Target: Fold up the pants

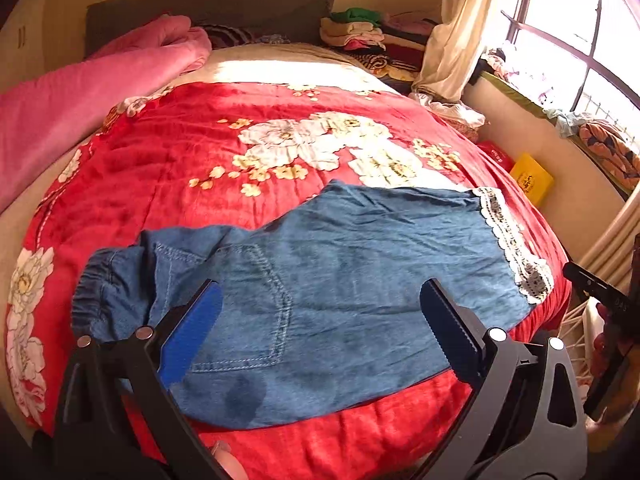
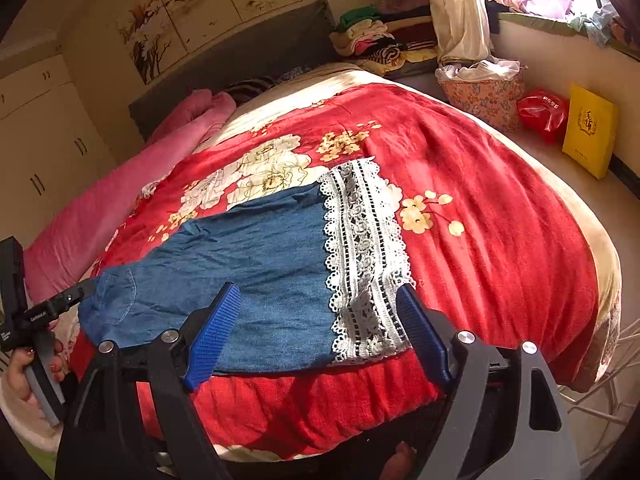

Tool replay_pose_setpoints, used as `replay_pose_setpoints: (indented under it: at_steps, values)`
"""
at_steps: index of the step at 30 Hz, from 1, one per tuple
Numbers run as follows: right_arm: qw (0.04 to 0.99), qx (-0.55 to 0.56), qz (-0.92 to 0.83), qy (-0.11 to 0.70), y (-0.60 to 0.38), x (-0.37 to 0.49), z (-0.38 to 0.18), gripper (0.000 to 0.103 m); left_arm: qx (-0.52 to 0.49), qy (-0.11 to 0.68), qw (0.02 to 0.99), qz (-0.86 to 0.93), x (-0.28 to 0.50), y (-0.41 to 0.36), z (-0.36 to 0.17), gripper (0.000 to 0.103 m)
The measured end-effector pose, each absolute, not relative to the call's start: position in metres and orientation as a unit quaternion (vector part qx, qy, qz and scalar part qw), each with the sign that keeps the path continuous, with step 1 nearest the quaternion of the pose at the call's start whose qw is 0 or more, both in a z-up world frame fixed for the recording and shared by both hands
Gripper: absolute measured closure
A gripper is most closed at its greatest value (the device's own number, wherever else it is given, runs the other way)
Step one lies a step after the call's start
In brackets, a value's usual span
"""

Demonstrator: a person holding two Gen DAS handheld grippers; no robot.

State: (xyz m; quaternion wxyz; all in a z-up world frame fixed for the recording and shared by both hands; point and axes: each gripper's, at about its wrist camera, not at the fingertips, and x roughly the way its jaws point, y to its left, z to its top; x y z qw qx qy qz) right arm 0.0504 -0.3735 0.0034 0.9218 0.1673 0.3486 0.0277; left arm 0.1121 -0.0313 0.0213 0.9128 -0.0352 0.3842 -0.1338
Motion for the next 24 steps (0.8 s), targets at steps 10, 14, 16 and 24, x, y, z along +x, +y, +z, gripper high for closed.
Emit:
replay_pose_setpoints:
  at_steps: [10, 14, 16, 24]
  values:
    - [0.930, 0.154, 0.000, 0.334, -0.388, 0.038, 0.008, 0.013, 0.017, 0.370, 0.910, -0.186, 0.138, -0.104, 0.041, 0.010]
    - [0.929, 0.158, -0.004, 0.334, -0.392, 0.036, 0.006, 0.012, 0.031, 0.373, 0.904, -0.208, 0.146, -0.131, 0.041, 0.010]
    - [0.928, 0.162, -0.002, 0.337, -0.394, 0.036, 0.003, 0.012, 0.042, 0.373, 0.901, -0.216, 0.149, -0.143, 0.039, 0.010]
    - [0.919, 0.192, -0.005, 0.343, -0.403, 0.035, -0.010, 0.010, 0.079, 0.387, 0.886, -0.245, 0.166, -0.185, 0.024, 0.010]
